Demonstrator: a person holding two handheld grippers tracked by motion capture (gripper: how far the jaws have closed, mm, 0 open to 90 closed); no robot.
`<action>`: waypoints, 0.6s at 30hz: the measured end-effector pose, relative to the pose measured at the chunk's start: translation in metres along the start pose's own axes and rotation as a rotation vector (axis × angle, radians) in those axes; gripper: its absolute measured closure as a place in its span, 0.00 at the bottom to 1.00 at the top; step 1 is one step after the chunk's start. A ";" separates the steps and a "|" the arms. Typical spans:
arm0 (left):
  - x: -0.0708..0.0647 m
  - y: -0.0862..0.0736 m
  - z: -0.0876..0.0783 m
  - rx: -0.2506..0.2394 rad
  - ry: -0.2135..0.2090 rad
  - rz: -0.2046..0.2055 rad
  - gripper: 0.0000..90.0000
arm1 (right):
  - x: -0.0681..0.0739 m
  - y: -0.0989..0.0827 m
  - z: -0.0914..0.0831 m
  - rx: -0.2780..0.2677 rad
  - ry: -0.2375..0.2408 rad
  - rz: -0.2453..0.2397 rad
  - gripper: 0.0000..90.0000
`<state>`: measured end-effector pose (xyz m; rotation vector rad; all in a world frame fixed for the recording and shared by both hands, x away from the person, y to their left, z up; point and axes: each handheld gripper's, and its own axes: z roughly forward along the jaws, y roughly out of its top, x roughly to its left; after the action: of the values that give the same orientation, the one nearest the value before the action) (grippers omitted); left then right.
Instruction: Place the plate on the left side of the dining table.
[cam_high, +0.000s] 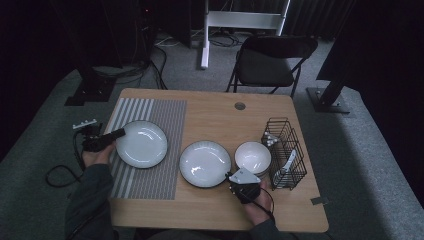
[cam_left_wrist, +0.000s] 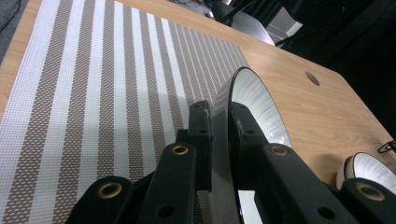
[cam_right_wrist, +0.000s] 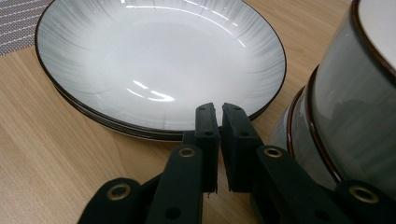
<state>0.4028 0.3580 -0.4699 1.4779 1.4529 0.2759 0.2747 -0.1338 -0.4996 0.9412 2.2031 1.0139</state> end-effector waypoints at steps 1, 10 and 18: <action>0.001 0.000 0.000 0.003 0.003 0.000 0.91 | 0.000 0.000 0.000 0.000 0.000 0.001 0.95; 0.007 -0.005 0.003 0.015 -0.001 -0.026 0.91 | 0.000 0.000 0.000 0.001 -0.001 0.000 0.95; 0.006 -0.002 0.006 0.053 0.056 0.029 0.93 | 0.000 -0.001 0.000 0.001 -0.001 -0.002 0.94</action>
<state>0.4074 0.3592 -0.4772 1.5458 1.4946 0.3005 0.2749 -0.1345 -0.5003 0.9398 2.2031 1.0112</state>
